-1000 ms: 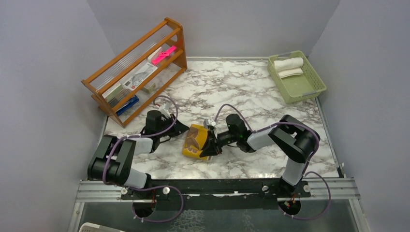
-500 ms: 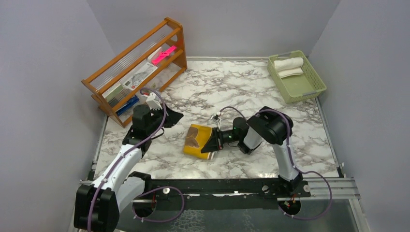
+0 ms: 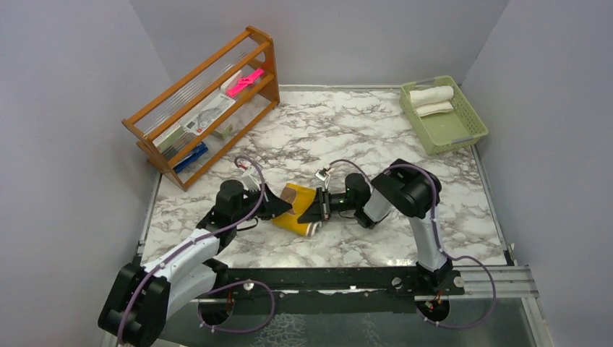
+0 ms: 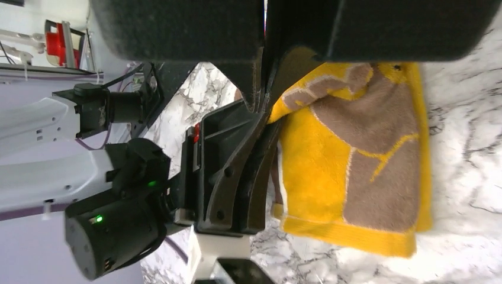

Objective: Roll the towels
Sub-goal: Roll the towel at the center of the board.

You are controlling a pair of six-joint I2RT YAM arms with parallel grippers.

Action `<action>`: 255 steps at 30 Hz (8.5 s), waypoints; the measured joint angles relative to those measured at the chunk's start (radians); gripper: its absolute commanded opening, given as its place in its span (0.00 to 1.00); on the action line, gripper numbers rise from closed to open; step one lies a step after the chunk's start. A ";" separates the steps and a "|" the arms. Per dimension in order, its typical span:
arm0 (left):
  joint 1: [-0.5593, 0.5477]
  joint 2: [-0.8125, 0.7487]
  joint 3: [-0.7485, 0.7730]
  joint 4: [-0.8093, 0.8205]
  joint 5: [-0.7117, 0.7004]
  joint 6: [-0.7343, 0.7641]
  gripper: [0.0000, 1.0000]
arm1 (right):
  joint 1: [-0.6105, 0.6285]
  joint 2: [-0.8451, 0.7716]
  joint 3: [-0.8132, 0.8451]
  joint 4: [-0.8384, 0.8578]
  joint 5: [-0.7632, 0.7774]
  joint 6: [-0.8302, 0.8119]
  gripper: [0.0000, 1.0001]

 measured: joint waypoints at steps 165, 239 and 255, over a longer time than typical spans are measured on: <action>0.171 0.203 0.150 -0.109 -0.206 0.095 0.00 | -0.005 -0.146 0.443 -0.991 0.333 -1.160 0.01; 0.170 0.563 0.264 0.029 0.027 0.163 0.07 | -0.248 -0.501 0.213 -0.676 0.037 -0.962 0.63; 0.171 0.509 0.246 0.058 0.050 0.135 0.00 | -0.386 -0.423 0.048 -0.147 0.059 -0.428 1.00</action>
